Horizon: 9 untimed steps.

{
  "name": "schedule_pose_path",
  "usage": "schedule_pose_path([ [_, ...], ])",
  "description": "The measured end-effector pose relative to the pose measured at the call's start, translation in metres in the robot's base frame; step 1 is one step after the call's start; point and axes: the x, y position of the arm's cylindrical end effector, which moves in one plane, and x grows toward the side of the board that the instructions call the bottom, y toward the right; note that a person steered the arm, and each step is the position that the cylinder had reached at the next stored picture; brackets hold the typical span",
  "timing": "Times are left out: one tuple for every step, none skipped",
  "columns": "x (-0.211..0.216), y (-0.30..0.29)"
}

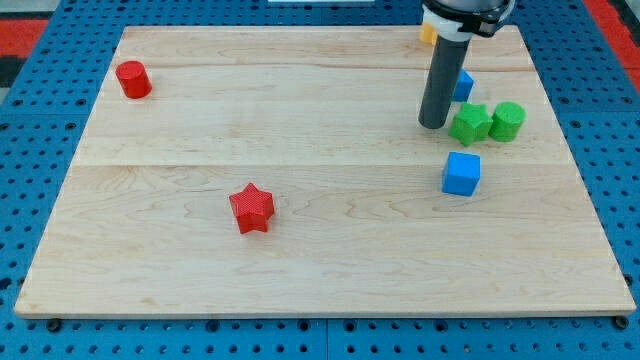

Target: Push the blue cube towards the center of the board

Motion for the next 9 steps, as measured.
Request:
schedule_pose_path([
  [0.000,0.003],
  [0.000,0.007],
  [0.000,0.007],
  [0.001,0.007],
  [0.037,0.007],
  [0.064,0.014],
  [0.067,0.036],
  [0.078,0.054],
  [0.099,0.060],
])
